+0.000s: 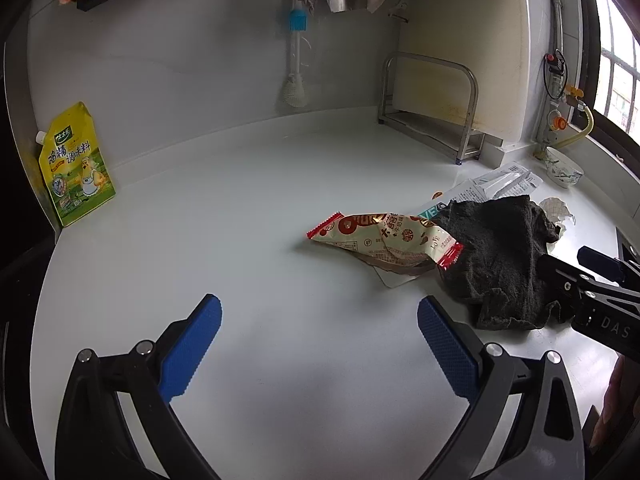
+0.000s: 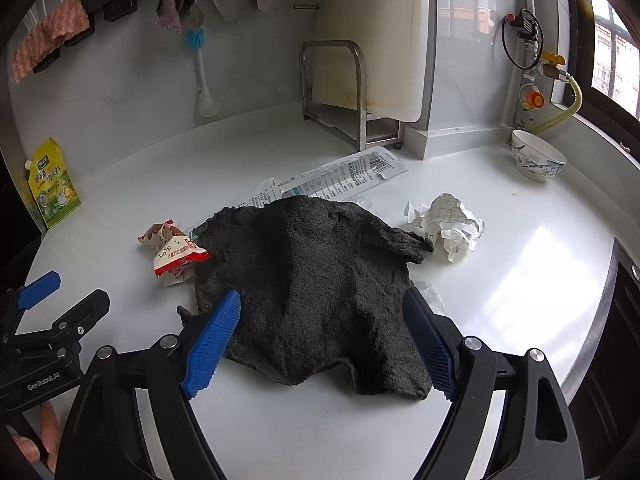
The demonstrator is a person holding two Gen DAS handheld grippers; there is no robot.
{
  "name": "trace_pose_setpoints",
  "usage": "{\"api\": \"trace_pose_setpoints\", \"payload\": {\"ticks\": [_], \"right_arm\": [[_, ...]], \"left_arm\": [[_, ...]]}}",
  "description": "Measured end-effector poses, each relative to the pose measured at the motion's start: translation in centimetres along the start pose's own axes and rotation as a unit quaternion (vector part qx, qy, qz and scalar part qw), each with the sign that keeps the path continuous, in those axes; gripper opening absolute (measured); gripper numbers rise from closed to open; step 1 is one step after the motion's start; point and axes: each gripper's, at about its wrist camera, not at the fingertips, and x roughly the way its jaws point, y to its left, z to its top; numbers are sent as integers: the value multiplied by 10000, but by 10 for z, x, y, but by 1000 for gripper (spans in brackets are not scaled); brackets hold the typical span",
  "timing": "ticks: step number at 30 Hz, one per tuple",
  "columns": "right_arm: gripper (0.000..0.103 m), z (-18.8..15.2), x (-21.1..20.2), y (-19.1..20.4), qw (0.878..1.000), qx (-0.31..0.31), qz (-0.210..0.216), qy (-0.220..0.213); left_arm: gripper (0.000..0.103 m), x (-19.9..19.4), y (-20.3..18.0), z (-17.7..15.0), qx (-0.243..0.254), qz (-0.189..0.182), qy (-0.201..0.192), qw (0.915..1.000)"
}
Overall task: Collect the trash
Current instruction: 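Grasp the dark grey cloth with the right tool and lift it, then grasp the red-and-white snack wrapper with the left tool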
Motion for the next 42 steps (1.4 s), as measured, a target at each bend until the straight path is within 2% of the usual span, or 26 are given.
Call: {"api": "trace_pose_setpoints", "payload": {"ticks": [9,10,11,12,14,17,22,29,32,36,42], "right_arm": [[78,10,40,16,9996,-100,-152,216],[73,9,41,18,9995,-112,-163,226],[60,7,42,19,9995,-145,-160,243],[52,6,42,21,9994,-180,-133,267],[25,3,40,22,9993,-226,-105,279],[11,1,29,18,9996,-90,82,250],[8,-7,-12,2,9991,307,307,-16],[8,-30,-68,-28,9968,668,359,-269],[8,-40,-80,-33,9960,745,417,-244],[7,-49,-90,-34,9938,881,633,-232],[7,-54,-95,-27,9907,977,919,-214]], "left_arm": [[97,5,5,-1,-98,-10,84,9999],[97,5,5,-1,-104,-9,91,9999],[97,5,5,-1,-108,-11,99,9999],[97,5,4,-1,-115,-20,105,9999],[97,5,4,-2,-124,-47,120,9998],[97,5,3,-2,-103,-42,115,9999],[97,3,3,-3,-105,-110,77,9999],[97,1,0,-3,-60,-172,0,9998],[97,0,-1,-1,64,-258,26,9996],[97,3,7,3,228,-606,168,9978],[97,17,18,11,704,-917,119,9932]]}}
